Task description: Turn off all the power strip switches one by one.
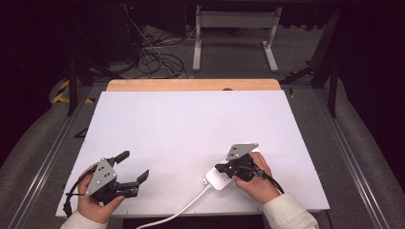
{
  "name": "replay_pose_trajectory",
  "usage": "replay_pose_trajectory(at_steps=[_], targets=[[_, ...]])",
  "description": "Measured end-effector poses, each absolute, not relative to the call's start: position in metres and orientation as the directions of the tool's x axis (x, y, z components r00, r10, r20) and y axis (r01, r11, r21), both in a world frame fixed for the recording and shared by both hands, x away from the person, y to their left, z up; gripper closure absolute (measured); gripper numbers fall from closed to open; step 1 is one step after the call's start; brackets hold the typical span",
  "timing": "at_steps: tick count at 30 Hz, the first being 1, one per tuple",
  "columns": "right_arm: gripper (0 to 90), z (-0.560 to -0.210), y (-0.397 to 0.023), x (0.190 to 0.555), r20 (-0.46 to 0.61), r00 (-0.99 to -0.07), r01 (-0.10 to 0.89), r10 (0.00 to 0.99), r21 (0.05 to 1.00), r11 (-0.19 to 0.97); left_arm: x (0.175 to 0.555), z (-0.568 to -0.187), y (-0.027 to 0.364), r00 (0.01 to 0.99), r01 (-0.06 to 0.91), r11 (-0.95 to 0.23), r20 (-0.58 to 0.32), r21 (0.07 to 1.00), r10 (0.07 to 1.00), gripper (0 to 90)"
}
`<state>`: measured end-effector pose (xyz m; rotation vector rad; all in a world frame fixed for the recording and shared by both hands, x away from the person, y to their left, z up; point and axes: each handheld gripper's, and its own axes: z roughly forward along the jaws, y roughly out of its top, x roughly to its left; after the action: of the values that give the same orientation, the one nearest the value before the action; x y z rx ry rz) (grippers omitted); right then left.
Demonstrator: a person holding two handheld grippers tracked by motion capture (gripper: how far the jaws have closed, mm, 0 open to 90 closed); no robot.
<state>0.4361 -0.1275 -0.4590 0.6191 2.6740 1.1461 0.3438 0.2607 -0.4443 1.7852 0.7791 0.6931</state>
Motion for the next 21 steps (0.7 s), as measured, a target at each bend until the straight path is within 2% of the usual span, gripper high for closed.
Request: replay_pose_trajectory(at_steps=[21], targets=[[90.0,-0.4609,-0.1278,0.4368,0.031,-0.891,0.333,0.452,0.722,0.607,0.343,-0.4434,0.2608,0.621,0.183,-0.259,0.093,0.948,0.778,13.6]])
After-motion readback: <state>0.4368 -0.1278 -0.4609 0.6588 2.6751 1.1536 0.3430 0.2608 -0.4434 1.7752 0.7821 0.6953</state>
